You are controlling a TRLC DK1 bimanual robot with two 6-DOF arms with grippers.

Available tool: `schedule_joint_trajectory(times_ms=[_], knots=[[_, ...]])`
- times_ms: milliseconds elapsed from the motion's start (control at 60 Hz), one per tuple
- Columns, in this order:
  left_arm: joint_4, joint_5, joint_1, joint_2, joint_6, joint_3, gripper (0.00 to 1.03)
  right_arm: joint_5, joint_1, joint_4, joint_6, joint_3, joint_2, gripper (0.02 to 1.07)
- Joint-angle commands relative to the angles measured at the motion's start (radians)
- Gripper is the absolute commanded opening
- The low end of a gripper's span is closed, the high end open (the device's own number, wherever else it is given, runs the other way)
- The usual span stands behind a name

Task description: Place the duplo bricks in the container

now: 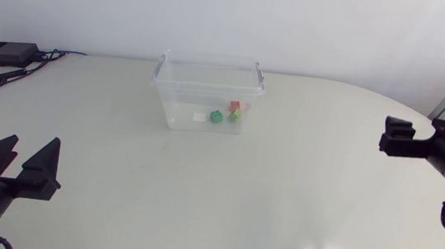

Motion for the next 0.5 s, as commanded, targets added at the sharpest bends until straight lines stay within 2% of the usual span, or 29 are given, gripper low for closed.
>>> schedule_joint_trajectory(times_ms=[0, 483], knots=[[0.001, 0.004, 0.003, -0.011, 0.011, -0.02, 0.99, -0.005, -0.011, 0.021, -0.025, -0.073, -0.063, 1.03], [0.002, 0.008, 0.003, -0.009, 0.016, -0.02, 0.99, -0.012, -0.031, 0.002, -0.031, -0.275, -0.378, 1.03]])
